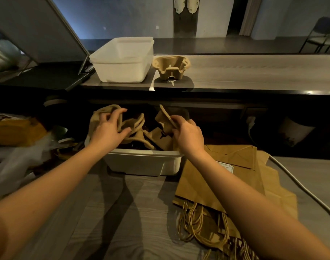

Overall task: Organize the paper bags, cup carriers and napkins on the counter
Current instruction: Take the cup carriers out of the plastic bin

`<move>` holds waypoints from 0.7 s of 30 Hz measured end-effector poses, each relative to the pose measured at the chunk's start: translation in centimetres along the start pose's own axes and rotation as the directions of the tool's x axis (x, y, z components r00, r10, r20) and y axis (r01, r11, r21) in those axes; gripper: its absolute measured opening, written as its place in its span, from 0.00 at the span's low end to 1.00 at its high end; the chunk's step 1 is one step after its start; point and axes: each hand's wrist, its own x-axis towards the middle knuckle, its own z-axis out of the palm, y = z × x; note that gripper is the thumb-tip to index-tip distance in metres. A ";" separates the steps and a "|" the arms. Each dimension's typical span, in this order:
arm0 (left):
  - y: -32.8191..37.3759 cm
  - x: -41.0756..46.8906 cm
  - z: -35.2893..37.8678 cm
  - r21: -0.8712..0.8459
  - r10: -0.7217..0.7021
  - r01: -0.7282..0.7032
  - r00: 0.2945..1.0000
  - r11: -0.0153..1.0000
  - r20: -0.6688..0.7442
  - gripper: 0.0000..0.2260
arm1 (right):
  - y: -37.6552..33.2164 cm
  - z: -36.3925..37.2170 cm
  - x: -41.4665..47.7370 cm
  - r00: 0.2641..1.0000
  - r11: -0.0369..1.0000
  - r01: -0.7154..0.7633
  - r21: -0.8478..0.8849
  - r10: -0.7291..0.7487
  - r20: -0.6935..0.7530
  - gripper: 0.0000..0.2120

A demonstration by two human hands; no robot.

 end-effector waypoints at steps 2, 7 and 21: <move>-0.4 0.3 0.0 -0.048 -0.003 0.004 1.000 0.999 0.023 0.25 | -0.4 -0.4 -0.5 0.999 0.998 0.044 0.033 -0.043 -0.025 0.21; -0.9 0.3 -0.2 -0.160 0.041 -0.054 0.995 0.986 -0.086 0.20 | -0.6 -0.5 -1.7 0.993 0.993 0.111 0.043 -0.108 -0.052 0.22; -0.6 -4.0 -3.4 -0.093 0.454 -0.556 0.754 0.826 -0.476 0.15 | 0.6 -1.6 -9.4 0.871 0.862 0.466 0.202 -0.406 -0.276 0.19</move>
